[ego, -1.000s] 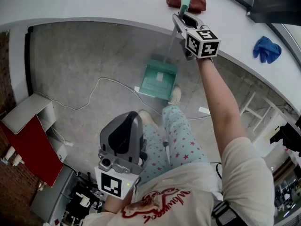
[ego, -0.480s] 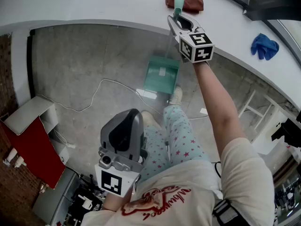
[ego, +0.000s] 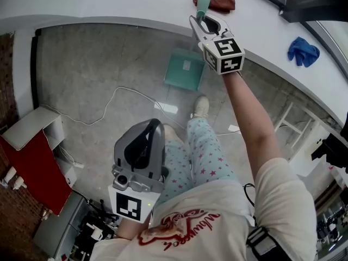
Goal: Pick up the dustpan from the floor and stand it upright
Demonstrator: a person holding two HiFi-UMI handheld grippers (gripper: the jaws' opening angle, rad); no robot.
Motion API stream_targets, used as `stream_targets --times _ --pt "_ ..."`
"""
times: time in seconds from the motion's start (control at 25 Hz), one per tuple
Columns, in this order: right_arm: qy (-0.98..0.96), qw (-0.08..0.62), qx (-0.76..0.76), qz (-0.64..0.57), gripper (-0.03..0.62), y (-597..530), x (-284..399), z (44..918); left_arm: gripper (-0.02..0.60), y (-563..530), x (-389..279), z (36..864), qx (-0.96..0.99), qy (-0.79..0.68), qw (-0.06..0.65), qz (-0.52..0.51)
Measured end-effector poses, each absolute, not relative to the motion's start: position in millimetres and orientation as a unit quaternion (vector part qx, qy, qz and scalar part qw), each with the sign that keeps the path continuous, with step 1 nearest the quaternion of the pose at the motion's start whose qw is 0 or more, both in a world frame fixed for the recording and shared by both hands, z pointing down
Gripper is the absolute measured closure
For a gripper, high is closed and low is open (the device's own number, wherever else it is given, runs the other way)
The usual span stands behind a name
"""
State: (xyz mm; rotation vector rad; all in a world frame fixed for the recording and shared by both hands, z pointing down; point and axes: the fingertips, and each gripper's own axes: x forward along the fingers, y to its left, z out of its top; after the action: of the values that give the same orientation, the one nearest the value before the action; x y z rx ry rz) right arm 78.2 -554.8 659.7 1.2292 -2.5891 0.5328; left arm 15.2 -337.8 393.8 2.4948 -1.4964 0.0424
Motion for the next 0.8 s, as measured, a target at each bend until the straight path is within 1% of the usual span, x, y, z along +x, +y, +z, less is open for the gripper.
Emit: stream_targets --times 0.4,0.68,0.76,0.8 --pt "-0.898 0.143 0.398 0.120 0.497 -529 60 637 0.563 -321 15 387 0.857 -0.503 0.112 0.011" --pt "-0.892 0.139 0.413 0.117 0.497 -524 60 636 0.563 -311 8 382 0.857 -0.503 0.109 0.010" --pt "-0.889 0.133 0.421 0.117 0.493 -524 63 632 0.563 -309 7 379 0.858 -0.503 0.105 0.008" --pt "-0.889 0.129 0.425 0.116 0.478 -523 64 630 0.563 -307 6 378 0.858 -0.503 0.105 0.007"
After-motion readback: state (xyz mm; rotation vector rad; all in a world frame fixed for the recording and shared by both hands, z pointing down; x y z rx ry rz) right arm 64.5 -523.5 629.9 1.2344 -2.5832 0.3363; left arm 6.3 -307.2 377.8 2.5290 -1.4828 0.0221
